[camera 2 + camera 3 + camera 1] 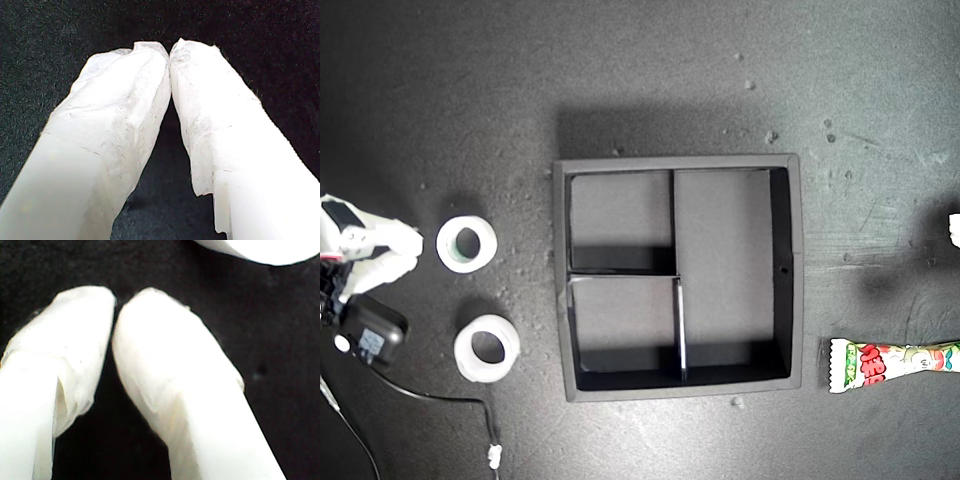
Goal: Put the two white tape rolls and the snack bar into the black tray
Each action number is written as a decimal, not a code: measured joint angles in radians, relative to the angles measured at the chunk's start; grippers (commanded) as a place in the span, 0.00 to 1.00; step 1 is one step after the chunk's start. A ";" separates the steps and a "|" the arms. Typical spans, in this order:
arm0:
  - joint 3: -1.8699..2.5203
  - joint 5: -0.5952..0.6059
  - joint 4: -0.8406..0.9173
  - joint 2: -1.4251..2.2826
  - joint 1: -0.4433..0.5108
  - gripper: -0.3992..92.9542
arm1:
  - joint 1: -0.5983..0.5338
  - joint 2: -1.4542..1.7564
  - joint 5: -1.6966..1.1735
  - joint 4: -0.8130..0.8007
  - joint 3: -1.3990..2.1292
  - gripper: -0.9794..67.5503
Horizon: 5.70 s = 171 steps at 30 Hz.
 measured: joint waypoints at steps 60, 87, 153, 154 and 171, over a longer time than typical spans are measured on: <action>0.002 -0.290 -0.169 0.000 -0.077 0.63 | 0.126 -0.009 0.305 -0.103 0.000 0.01; -0.166 0.275 -0.393 -0.018 -0.029 0.30 | 0.084 -0.014 0.190 -0.169 0.000 0.01; -0.640 0.308 -0.345 -1.080 0.077 0.21 | 0.135 -0.014 0.209 -0.169 0.000 0.01; -0.635 0.308 -0.345 -1.071 0.078 0.21 | 0.135 -0.014 0.209 -0.170 0.000 0.01; -0.591 0.305 -0.367 -1.063 0.087 0.13 | 0.120 -0.014 0.209 -0.178 0.000 0.01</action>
